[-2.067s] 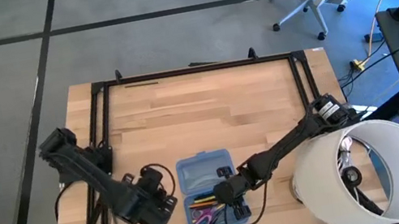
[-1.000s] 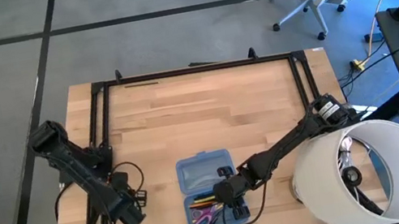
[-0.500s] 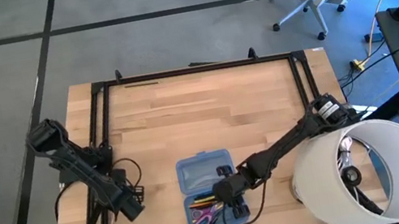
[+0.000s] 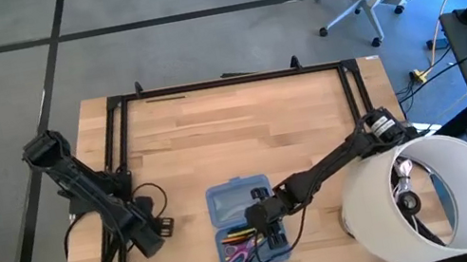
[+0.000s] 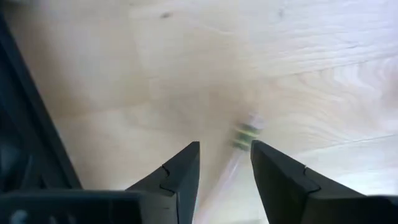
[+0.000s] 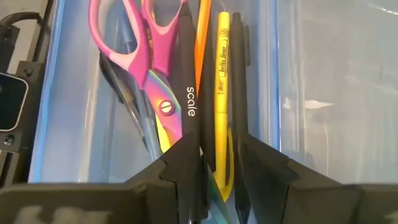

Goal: Pick & place school supplies into a supply box
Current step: Put the pink pencil into the blue supply box

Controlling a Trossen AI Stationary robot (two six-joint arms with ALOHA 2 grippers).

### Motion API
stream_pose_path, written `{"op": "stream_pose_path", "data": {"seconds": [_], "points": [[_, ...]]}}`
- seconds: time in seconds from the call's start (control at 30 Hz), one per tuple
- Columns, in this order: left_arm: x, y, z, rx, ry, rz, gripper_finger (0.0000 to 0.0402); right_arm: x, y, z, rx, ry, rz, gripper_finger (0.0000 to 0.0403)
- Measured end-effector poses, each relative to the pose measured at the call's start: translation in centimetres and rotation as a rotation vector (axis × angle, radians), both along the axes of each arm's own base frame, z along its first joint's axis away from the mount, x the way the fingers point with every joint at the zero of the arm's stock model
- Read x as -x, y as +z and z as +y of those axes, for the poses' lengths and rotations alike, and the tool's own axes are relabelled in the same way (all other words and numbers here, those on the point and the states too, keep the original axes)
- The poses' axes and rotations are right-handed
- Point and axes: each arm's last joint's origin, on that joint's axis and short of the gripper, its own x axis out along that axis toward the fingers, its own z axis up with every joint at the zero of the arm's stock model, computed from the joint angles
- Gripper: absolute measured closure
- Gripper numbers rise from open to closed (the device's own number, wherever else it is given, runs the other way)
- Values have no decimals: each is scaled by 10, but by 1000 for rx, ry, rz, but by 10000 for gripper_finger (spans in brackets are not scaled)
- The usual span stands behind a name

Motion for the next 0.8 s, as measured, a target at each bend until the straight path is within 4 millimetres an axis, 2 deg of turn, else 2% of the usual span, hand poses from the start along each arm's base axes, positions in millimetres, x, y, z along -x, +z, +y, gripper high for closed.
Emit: {"op": "stream_pose_path", "data": {"seconds": [0.17,0.4,0.63,0.8], "points": [[-9,-4,-5,-14,-39,-95,291,-2,0,-4,21,24,-10,277],[-14,-20,-6,-60,-71,15,331,-4,0,-9,28,23,-16,277],[-20,-16,-2,-53,-55,-9,362,-5,0,-11,37,33,-21,277],[-27,-15,4,-27,-105,-2,392,-5,0,-11,37,31,-22,277]]}}
